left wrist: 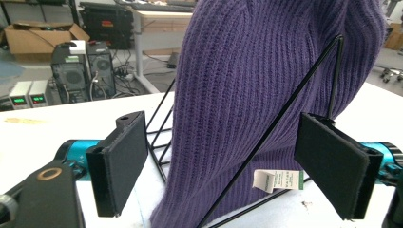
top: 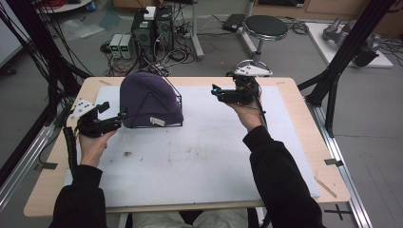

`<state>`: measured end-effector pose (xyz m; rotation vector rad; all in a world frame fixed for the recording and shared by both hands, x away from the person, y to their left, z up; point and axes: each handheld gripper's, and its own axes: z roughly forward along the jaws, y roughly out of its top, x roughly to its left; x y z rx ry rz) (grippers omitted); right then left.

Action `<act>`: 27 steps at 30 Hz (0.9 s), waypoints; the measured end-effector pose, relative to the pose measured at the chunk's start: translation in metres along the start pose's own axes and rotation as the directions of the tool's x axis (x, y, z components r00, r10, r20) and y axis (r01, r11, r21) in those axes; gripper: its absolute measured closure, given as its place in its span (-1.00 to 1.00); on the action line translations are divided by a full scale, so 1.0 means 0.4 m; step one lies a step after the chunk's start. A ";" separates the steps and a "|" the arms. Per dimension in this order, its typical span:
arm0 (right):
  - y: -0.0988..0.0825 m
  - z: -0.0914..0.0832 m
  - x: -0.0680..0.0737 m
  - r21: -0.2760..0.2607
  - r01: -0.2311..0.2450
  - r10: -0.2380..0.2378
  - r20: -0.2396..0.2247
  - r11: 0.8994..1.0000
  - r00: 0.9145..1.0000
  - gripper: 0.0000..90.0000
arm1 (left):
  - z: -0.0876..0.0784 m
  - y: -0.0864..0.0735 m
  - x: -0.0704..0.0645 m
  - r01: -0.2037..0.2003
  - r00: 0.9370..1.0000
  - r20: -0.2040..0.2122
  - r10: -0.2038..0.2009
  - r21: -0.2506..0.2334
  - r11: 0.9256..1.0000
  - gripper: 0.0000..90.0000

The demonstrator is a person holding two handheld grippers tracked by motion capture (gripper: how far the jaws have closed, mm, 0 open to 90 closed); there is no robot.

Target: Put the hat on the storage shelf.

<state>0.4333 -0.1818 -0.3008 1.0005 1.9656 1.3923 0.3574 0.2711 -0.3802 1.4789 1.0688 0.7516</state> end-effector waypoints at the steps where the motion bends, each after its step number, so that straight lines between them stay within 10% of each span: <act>1: -0.006 -0.008 -0.004 -0.005 0.000 0.000 0.001 1.000 1.000 -0.75 | -0.002 -0.003 -0.001 -0.008 1.000 -0.007 0.008 0.001 1.000 -0.61; 27: -0.188 -0.148 -0.040 -0.076 -0.088 0.097 0.121 0.993 0.988 -0.75 | -0.065 -0.047 -0.048 -0.046 0.993 -0.112 0.035 -0.098 0.994 -0.62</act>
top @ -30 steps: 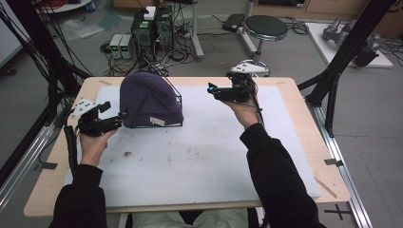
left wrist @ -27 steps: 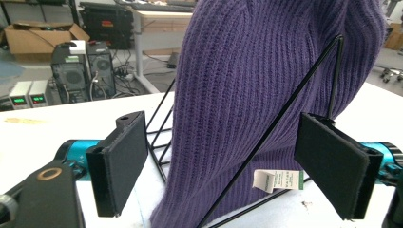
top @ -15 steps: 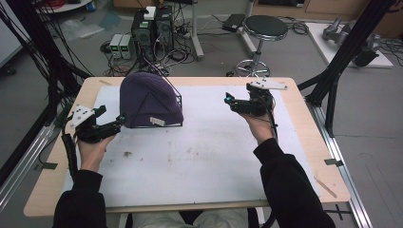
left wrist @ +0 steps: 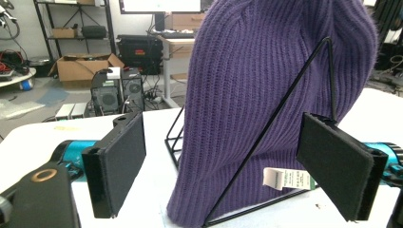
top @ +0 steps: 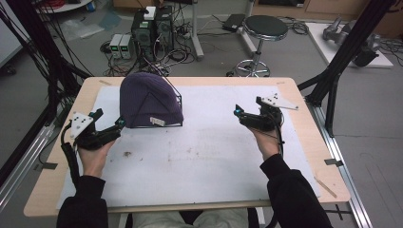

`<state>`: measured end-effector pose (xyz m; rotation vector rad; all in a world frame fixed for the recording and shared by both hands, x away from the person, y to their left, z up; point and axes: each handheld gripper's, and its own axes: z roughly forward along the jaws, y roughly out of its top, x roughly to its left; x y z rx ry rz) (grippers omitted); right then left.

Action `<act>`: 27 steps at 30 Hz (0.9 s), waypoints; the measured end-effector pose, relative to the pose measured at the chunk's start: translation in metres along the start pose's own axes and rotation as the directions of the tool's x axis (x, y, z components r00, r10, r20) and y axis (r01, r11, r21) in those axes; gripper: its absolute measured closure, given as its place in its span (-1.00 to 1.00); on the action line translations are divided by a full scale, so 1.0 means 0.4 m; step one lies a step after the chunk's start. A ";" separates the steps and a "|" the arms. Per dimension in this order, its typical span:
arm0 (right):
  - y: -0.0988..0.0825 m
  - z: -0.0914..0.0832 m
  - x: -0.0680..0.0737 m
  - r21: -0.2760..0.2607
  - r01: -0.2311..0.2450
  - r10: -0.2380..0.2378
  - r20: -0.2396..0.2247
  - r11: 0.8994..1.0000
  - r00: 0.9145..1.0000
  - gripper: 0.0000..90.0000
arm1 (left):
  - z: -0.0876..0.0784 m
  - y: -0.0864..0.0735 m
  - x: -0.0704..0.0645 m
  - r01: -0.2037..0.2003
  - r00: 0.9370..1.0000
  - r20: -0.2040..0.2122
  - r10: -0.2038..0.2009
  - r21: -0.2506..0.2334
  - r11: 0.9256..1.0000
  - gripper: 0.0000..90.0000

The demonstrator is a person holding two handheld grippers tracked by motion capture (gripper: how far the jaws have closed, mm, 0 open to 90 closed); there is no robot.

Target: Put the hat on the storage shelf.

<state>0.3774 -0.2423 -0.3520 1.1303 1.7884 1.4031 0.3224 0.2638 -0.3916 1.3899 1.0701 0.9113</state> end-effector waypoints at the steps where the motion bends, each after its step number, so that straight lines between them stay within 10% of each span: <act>1: -0.002 -0.002 -0.002 0.010 -0.001 0.000 0.007 1.000 1.000 -0.75 | -0.002 -0.002 -0.001 -0.005 1.000 -0.005 0.005 -0.002 1.000 -0.62; 27: -0.106 -0.113 -0.003 -0.124 0.007 0.010 0.134 0.992 0.991 -0.76 | -0.076 -0.049 -0.014 -0.035 0.994 -0.106 0.030 -0.051 0.998 -0.62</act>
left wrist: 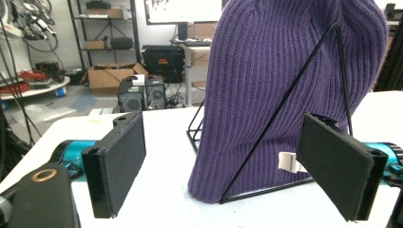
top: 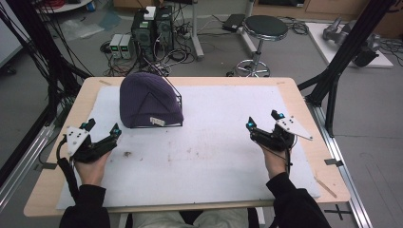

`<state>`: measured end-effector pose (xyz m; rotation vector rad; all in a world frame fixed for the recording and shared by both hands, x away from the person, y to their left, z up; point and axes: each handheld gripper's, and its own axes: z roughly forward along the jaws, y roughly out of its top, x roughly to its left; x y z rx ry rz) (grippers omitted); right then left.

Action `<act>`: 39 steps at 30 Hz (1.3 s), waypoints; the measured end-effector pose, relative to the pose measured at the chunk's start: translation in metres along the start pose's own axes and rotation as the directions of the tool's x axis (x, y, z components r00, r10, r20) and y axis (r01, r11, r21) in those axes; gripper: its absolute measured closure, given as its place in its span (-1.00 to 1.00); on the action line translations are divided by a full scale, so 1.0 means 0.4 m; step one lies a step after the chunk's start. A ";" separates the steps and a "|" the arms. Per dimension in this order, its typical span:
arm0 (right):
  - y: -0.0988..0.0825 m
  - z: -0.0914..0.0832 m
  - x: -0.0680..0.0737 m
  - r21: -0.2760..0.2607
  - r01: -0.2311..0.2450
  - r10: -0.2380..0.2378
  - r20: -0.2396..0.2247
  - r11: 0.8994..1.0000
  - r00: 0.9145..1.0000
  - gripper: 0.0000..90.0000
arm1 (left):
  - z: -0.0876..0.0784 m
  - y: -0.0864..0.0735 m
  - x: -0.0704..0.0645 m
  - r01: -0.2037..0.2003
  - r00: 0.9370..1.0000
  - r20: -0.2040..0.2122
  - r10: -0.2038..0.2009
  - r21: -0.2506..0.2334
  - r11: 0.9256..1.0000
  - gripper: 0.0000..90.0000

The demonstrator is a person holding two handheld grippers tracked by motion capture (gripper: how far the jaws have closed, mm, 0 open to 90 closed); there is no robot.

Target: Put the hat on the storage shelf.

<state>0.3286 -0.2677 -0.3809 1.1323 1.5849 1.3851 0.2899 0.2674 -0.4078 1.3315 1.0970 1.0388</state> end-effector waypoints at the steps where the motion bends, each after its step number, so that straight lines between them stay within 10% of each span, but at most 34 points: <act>1: -0.004 0.000 -0.001 0.011 -0.001 0.001 0.002 1.000 1.000 -0.76 | -0.003 -0.002 -0.001 -0.003 1.000 -0.003 0.003 -0.004 1.000 -0.62; 13: -0.078 -0.024 -0.004 0.011 -0.051 0.050 0.083 0.999 0.995 -0.76 | -0.033 -0.030 -0.012 -0.019 0.999 -0.031 0.019 -0.022 1.000 -0.61; 39: -0.077 -0.033 -0.011 -0.012 -0.069 0.070 0.094 0.998 0.993 -0.76 | -0.045 -0.036 -0.019 -0.024 1.000 -0.018 0.023 -0.021 0.999 -0.61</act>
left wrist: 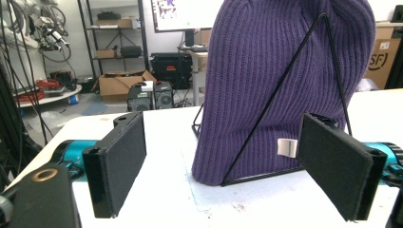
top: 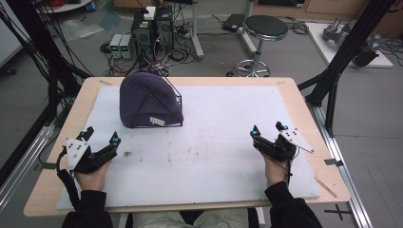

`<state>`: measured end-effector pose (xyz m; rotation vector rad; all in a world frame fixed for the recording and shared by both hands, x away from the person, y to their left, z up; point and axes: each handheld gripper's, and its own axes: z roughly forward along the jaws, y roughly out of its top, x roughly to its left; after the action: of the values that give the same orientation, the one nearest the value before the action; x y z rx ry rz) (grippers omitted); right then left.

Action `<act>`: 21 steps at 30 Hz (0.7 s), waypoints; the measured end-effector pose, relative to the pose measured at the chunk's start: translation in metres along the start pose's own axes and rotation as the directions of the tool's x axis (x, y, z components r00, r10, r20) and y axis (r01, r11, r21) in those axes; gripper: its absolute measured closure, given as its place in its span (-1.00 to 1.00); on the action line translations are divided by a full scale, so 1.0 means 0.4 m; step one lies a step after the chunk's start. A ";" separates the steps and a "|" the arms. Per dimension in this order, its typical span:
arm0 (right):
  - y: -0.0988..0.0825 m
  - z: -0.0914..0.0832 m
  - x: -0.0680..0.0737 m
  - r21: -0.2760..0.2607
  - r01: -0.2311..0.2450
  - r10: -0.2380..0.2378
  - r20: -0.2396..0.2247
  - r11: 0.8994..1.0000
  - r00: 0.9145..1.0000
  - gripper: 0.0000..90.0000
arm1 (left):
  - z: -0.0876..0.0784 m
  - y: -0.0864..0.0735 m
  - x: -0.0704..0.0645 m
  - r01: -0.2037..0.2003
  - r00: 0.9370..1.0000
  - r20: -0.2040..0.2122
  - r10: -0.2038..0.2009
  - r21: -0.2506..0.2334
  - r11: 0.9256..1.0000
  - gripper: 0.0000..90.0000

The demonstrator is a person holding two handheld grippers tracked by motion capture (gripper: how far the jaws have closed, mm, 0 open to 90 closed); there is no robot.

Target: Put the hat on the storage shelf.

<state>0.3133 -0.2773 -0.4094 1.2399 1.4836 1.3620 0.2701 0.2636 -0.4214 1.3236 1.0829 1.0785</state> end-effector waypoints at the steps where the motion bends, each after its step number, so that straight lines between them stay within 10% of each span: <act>1: 0.000 0.000 0.000 0.003 -0.004 0.004 -0.002 1.000 1.000 -0.76 | 0.000 0.000 -0.001 -0.001 1.000 -0.001 0.001 0.000 1.000 -0.61; 21: 0.000 -0.002 0.002 0.009 -0.006 0.006 -0.001 1.000 1.000 -0.76 | -0.006 -0.004 0.001 0.013 1.000 0.003 -0.013 -0.006 1.000 -0.60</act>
<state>0.3123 -0.2769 -0.4093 1.2504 1.4889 1.3618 0.2677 0.2644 -0.4231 1.3119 1.0836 1.0690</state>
